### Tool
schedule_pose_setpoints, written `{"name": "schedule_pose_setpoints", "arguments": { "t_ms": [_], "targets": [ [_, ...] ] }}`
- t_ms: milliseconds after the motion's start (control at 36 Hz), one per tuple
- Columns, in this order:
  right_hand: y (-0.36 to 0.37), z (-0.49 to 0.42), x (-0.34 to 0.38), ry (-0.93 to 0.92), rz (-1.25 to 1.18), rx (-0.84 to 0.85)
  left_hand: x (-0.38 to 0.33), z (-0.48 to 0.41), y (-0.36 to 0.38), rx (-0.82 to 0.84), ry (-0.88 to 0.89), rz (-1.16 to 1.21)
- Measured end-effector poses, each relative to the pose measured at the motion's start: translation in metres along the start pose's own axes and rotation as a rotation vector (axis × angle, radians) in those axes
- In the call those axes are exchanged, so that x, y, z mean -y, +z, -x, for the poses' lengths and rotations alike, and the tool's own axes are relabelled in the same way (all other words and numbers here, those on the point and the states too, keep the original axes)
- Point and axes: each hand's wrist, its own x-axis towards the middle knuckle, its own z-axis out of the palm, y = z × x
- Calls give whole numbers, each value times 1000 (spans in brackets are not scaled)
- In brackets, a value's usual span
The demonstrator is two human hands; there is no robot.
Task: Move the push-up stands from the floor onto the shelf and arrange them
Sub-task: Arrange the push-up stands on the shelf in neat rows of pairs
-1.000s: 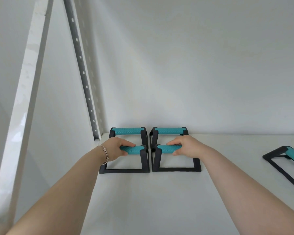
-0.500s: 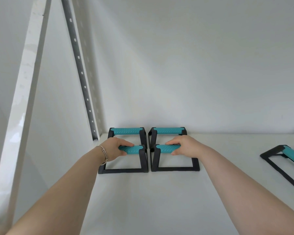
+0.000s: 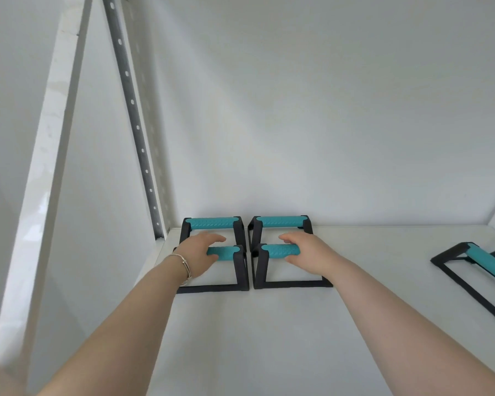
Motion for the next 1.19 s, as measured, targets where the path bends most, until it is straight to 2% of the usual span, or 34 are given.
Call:
{"name": "schedule_pose_setpoints", "arguments": {
  "t_ms": [83,167,278,444,667,944,1194],
  "targets": [
    [5,8,1,37,16,-118,-21,3,8,-138,-24,-116],
    [7,19,0,69,49,-297,-46,3,19,-231,-56,-104],
    [5,36,-15,156,85,-469,-79,-4,39,-282,-63,-47],
    [-11,70,-59,304,105,-626,-148,-17,71,-284,-67,-21],
    [-54,112,-148,405,173,-703,-269,-35,121,-238,-73,2],
    [-116,157,-278,349,235,-701,-435,-61,182,-270,-18,-29],
    [-175,189,-379,345,187,-681,-540,-79,221,-254,-57,-6]
  ]
}}
